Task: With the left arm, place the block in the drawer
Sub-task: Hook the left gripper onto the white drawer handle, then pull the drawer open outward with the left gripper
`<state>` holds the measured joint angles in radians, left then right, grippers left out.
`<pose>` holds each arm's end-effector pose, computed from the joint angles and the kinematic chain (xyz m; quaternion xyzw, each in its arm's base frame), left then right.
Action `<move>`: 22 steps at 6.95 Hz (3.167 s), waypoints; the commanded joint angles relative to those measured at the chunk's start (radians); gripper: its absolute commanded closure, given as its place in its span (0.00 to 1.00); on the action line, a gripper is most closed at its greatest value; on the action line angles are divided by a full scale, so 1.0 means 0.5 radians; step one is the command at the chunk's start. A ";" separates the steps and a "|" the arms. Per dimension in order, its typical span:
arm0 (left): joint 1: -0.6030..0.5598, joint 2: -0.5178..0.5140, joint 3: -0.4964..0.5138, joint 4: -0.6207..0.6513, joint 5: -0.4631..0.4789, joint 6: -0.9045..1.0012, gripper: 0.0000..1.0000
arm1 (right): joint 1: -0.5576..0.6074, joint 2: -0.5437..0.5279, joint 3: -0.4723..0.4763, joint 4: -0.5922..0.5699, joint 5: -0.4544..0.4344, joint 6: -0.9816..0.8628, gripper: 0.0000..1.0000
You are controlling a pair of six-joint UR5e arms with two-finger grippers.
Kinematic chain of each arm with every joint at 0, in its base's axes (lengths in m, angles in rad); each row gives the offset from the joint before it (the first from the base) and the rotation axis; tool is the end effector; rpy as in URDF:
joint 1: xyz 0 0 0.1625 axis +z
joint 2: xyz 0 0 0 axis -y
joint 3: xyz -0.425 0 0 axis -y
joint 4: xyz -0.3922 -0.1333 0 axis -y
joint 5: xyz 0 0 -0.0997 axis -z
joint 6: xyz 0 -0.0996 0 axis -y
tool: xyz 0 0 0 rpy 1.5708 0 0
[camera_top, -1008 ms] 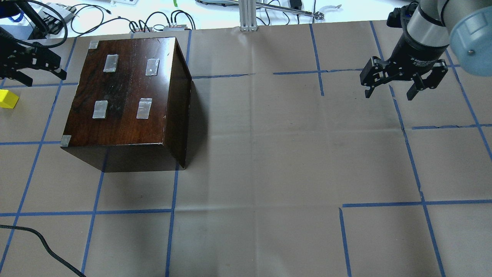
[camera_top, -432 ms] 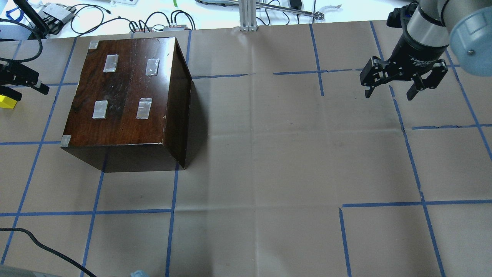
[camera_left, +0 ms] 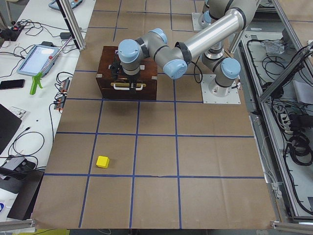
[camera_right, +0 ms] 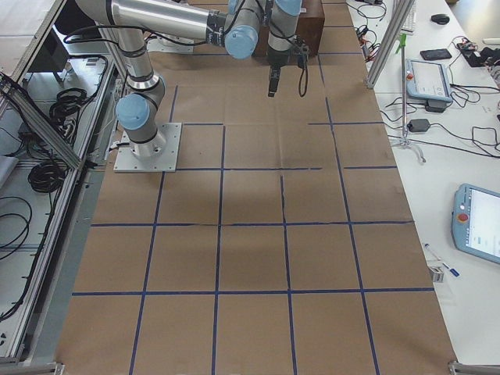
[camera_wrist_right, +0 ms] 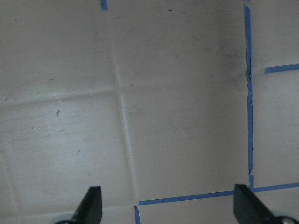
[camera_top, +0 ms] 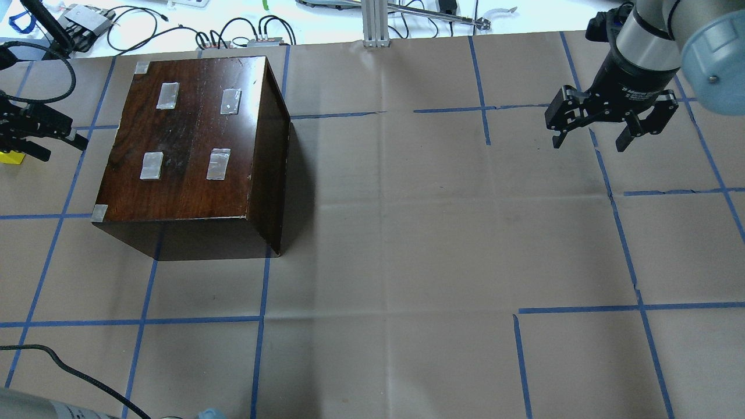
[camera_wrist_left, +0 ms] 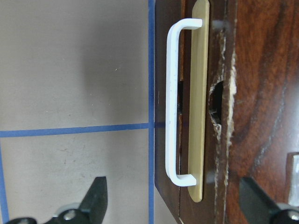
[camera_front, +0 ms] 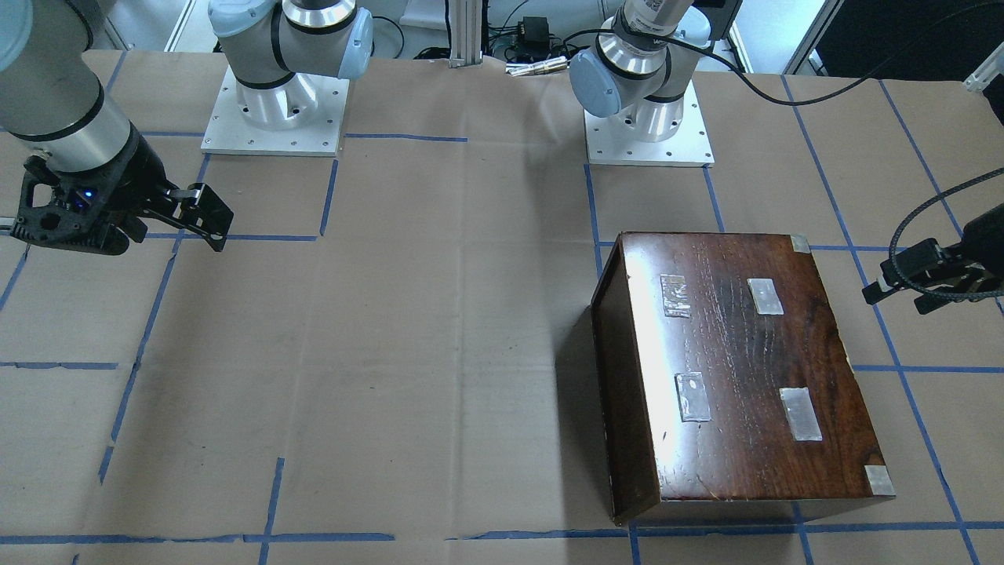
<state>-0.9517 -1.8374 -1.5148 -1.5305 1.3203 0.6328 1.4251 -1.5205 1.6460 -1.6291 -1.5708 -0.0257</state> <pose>0.2064 -0.5619 0.3785 0.0039 -0.9886 0.0045 0.1503 0.0588 -0.5173 0.4318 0.0599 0.9976 0.0335 0.0029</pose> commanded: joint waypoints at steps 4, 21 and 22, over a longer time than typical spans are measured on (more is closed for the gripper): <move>-0.029 -0.212 -0.026 0.131 -0.002 -0.005 0.02 | 0.000 0.001 0.000 0.000 0.000 -0.001 0.00; 0.124 -0.387 0.060 0.423 0.019 0.139 0.02 | 0.000 0.001 0.000 0.000 0.000 -0.001 0.00; 0.166 -0.393 0.102 0.423 0.019 0.164 0.02 | 0.000 0.001 -0.003 0.000 0.000 -0.001 0.00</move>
<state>-0.8914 -2.0319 -1.4803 -1.3207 1.3298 0.6979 1.4251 -1.5202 1.6456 -1.6291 -1.5708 -0.0261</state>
